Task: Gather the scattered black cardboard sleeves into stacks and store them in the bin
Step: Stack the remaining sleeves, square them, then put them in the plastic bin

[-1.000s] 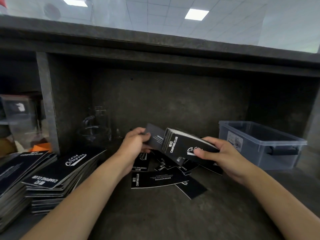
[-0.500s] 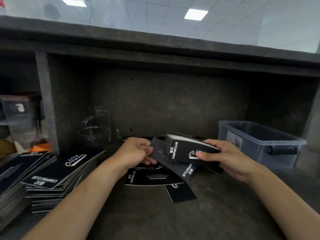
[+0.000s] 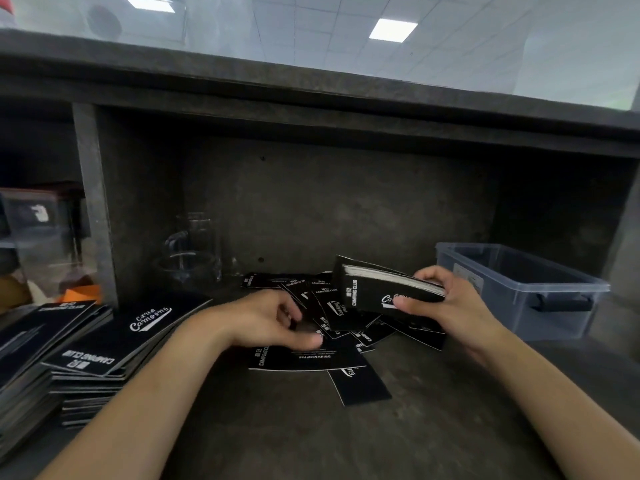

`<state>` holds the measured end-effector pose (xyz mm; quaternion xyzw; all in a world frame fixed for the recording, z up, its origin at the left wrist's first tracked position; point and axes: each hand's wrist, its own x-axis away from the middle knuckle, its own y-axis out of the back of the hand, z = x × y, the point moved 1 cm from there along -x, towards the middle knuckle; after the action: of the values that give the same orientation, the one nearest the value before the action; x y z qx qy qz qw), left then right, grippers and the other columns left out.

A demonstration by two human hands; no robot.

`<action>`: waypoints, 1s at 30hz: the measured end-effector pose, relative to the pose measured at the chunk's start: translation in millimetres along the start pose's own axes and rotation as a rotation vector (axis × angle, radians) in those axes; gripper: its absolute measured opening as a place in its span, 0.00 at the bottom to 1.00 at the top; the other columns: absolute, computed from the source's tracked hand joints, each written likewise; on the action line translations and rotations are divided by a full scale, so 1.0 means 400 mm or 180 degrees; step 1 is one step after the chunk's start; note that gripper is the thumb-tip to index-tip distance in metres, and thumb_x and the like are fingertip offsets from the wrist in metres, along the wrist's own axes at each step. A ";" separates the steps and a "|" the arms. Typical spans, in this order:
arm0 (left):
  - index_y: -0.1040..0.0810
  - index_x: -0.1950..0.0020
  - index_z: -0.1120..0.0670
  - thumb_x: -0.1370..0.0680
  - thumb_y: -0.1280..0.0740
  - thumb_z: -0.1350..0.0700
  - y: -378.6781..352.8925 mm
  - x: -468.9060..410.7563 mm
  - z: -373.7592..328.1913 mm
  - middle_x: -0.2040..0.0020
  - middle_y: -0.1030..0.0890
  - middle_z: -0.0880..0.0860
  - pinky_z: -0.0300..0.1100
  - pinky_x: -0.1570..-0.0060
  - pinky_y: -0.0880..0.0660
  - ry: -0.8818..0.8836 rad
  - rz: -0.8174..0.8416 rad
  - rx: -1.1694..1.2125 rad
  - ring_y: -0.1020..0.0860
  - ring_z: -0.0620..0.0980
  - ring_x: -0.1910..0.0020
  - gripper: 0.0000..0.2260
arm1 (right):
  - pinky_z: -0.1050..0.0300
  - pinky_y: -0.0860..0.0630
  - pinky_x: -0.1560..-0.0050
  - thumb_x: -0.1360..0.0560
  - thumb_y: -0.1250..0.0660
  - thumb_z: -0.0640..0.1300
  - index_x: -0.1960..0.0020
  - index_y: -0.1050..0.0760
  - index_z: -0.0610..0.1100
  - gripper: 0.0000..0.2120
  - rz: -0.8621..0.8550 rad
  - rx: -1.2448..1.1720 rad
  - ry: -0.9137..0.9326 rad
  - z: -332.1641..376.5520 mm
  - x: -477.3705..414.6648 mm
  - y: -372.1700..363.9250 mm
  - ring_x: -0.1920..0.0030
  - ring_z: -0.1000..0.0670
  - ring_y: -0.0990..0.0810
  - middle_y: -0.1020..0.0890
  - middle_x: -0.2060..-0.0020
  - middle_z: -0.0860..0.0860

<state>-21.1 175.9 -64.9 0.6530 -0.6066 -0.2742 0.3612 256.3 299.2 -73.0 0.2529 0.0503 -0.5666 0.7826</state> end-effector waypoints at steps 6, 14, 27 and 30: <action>0.21 0.40 0.44 0.36 0.16 0.46 0.003 0.013 0.005 0.44 0.23 0.46 0.38 0.49 0.27 0.0134 0.0540 -0.0220 0.23 0.43 0.49 0.27 | 0.61 0.22 0.48 0.34 0.18 0.50 0.44 0.17 0.51 0.20 0.0607 0.0835 -0.0272 -0.018 0.002 -0.004 0.49 0.56 0.15 0.13 0.52 0.56; 0.17 0.52 0.49 0.19 0.31 0.52 0.021 -0.010 0.016 0.50 0.15 0.52 0.45 0.44 0.24 0.0033 -0.0912 0.0723 0.18 0.51 0.49 0.05 | 0.53 0.19 0.46 0.31 0.21 0.44 0.45 0.16 0.47 0.15 0.0533 -0.0479 -0.0287 0.017 0.018 -0.002 0.49 0.48 0.13 0.12 0.51 0.47; 0.13 0.50 0.49 0.26 0.23 0.51 -0.006 -0.011 -0.028 0.51 0.13 0.47 0.39 0.60 0.26 0.0029 -0.1153 0.2458 0.19 0.45 0.51 0.06 | 0.43 0.28 0.30 0.28 0.23 0.45 0.37 0.18 0.46 0.19 0.0899 -0.1186 -0.0495 0.023 0.021 -0.025 0.36 0.40 0.18 0.15 0.43 0.40; 0.12 0.52 0.50 0.27 0.22 0.52 -0.021 -0.008 -0.033 0.57 0.15 0.48 0.37 0.65 0.31 -0.0062 -0.0967 0.2311 0.23 0.43 0.61 0.06 | 0.45 0.28 0.31 0.27 0.27 0.45 0.37 0.19 0.46 0.18 0.0895 -0.1215 -0.0489 0.031 0.026 -0.029 0.38 0.42 0.17 0.14 0.44 0.40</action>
<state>-5.8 181.1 -64.1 0.8180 -0.5639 -0.0983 0.0563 246.7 281.8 -70.2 0.0612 0.0611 -0.4500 0.8888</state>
